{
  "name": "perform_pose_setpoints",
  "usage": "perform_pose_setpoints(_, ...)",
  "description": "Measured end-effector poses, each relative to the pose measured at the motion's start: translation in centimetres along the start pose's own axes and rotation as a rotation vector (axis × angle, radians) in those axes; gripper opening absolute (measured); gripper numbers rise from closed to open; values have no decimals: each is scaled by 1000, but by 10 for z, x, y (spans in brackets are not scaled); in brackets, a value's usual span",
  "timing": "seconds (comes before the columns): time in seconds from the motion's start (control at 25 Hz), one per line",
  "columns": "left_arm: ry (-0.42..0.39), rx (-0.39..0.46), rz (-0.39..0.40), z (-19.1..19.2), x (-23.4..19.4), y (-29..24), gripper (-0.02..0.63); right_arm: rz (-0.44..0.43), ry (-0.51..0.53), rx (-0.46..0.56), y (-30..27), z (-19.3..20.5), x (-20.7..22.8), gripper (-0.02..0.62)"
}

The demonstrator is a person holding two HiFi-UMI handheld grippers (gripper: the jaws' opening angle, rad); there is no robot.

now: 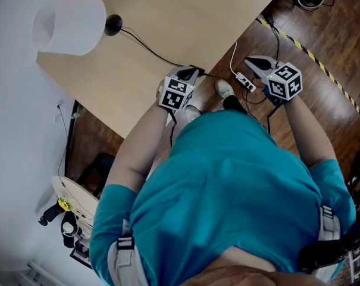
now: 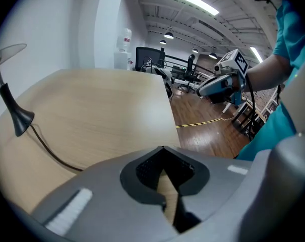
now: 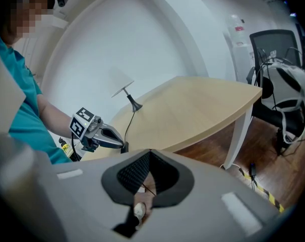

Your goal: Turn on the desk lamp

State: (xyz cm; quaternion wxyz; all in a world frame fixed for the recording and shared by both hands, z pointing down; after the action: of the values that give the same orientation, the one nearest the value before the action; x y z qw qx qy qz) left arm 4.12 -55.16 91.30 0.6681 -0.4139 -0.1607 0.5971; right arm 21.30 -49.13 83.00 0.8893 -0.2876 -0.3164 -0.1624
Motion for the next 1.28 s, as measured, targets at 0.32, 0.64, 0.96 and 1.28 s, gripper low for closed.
perform_pose_setpoints(0.32,-143,-59,-52,3,10,4,1,-10,10,4,6,2,-7,2)
perform_pose_setpoints(0.64,-221,-70,-84,8,15,-1,3,-13,9,1,8,10,-6,2)
perform_pose_setpoints(0.96,-157,-57,-63,12,15,1,3,-11,11,5,12,9,-8,2)
perform_pose_setpoints(1.28,142,215,-94,-15,9,44,3,-48,32,2,15,0,-19,2)
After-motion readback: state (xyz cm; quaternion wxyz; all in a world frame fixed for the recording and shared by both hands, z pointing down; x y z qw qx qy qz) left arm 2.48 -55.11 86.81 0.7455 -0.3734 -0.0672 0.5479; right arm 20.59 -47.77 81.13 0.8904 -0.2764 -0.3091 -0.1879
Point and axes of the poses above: the fingertips, and each gripper's own axes: y backward along the fingers, x to its right, z out of its underside, the point moved 1 cm from there along y, backward along the fingers, and after that the axes turned 10 degrees about x, right-handed, at the moved point
